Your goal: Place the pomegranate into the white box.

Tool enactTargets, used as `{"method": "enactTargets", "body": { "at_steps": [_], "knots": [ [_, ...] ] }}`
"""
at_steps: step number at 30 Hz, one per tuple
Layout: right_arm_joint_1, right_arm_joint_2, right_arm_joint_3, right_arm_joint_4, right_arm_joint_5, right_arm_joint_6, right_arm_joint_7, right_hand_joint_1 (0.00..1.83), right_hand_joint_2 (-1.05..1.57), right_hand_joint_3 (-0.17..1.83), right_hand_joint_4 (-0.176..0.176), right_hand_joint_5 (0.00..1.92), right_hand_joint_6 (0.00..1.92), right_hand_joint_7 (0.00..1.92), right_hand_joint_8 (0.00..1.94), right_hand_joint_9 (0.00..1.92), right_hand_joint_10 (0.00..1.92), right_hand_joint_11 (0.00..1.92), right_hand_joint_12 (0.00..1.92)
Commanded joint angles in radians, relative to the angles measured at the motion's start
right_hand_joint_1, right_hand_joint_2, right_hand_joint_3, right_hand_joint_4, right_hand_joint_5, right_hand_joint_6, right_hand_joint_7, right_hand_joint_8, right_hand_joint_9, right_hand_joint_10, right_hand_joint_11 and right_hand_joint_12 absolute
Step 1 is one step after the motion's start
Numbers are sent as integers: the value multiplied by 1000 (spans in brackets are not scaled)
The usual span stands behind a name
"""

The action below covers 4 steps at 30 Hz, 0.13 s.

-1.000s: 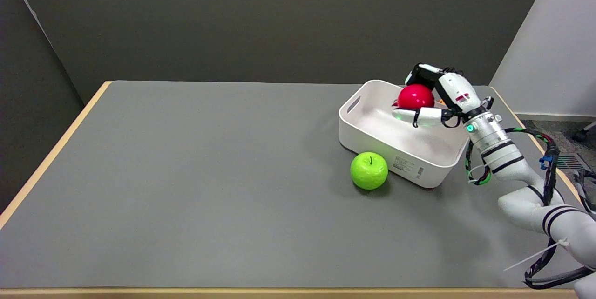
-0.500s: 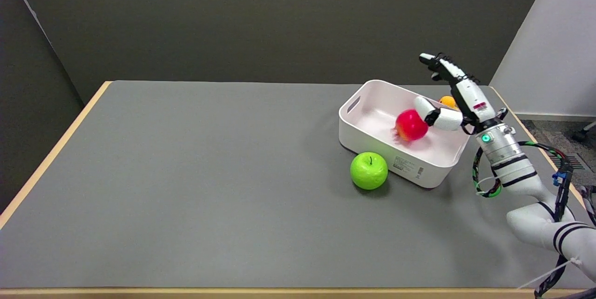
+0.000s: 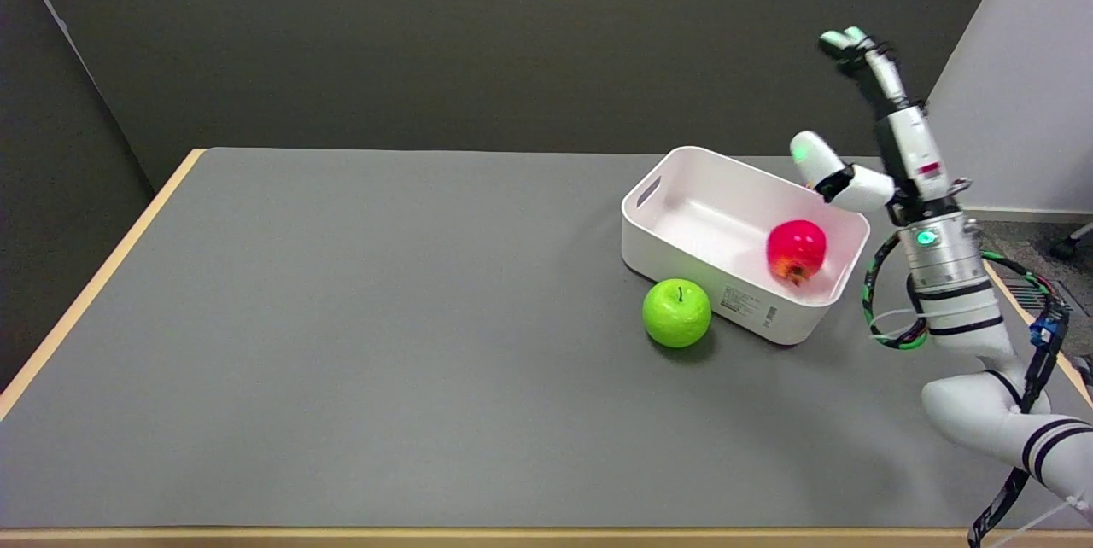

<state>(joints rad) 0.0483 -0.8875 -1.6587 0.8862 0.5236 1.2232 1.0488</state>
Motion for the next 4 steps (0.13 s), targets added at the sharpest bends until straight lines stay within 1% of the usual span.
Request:
{"method": "enactTargets", "body": {
  "at_steps": [1, 4],
  "knots": [
    [-298, 17, 159, 160, 452, 114, -120, 338, 650, 810, 91, 216, 406, 182, 250, 8, 579, -1, 912],
    [-364, 5, 148, 169, 530, 136, -115, 343, 655, 810, 89, 216, 407, 191, 255, 15, 589, -1, 929]
  ]
}}
